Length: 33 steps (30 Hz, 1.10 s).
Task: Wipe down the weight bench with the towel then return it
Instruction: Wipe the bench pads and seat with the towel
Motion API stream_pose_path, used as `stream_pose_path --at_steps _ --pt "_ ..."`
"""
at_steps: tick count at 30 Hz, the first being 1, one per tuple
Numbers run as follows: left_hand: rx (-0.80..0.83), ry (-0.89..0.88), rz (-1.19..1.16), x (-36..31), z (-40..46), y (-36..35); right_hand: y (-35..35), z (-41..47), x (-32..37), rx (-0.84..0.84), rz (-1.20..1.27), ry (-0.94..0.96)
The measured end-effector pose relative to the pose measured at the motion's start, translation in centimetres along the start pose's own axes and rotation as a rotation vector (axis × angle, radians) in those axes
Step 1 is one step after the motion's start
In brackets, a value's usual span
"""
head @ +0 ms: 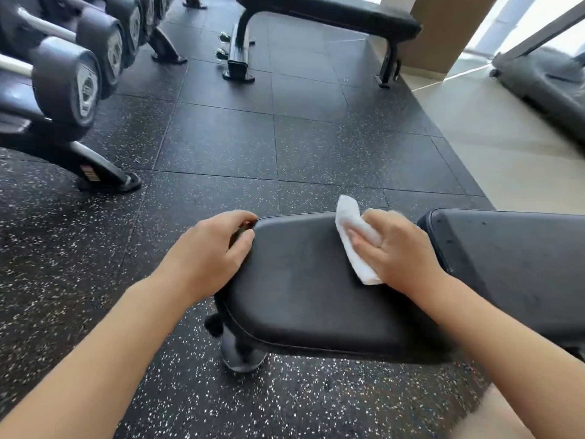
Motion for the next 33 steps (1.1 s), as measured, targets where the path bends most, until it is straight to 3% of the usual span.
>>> stream_pose_path --at_steps 4,8,11,18,23,26,29,33 --pt "0.025 -0.009 -0.033 -0.8 1.1 -0.3 -2.1 3.6 4.8 -0.023 0.039 -0.068" --pt "0.049 0.015 -0.101 -1.1 3.3 -0.6 -3.1 1.0 11.7 0.003 0.081 0.170" --pt "0.033 0.005 -0.162 -2.3 4.6 -1.0 -1.9 -2.6 10.3 0.045 0.129 0.288" --pt "0.117 -0.063 -0.081 -4.7 5.1 -3.2 0.4 4.1 -4.4 -0.028 -0.035 -0.361" --pt "0.110 -0.062 -0.039 -4.9 5.3 -2.9 -2.5 9.4 -0.1 0.189 -0.107 -0.330" --pt "0.089 -0.044 -0.019 -4.9 5.7 -2.8 -2.2 6.3 2.8 0.081 0.005 -0.222" --pt "0.099 -0.052 0.008 -5.1 5.8 -2.9 -0.3 0.9 1.5 0.033 0.079 -0.172" --pt "0.119 -0.077 -0.044 -5.3 6.3 -3.4 2.1 -0.4 -3.8 -0.020 0.016 -0.348"
Point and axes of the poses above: each hand's wrist, its own z-axis towards the middle knuckle, its own y-axis out of the back of the hand, x = y × z, the point moved 4 cm from there along z, towards the middle knuckle, and after that the axes turned 4 degrees about z, right-handed, at the moved point
